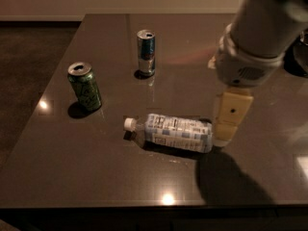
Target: Pick blue plastic bottle
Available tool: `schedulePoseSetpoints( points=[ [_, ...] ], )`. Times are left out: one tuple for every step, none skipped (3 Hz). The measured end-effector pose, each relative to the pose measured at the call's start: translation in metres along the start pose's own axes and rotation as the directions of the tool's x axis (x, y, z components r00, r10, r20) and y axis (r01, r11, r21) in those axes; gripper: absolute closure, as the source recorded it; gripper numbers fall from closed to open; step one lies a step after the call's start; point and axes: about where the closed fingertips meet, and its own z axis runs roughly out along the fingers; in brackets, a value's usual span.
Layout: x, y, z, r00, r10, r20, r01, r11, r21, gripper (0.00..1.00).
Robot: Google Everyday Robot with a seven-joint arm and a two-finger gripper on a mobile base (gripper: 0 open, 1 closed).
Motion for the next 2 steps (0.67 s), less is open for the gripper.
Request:
schedulePoseSetpoints(
  points=[
    [-0.033, 0.008, 0.039, 1.0, -0.022, -0.023, 0.021, 0.999, -0.039, 0.0],
    [-0.051, 0.021, 0.076, 0.998, -0.032, -0.047, 0.029, 0.9969, -0.073, 0.0]
  ],
)
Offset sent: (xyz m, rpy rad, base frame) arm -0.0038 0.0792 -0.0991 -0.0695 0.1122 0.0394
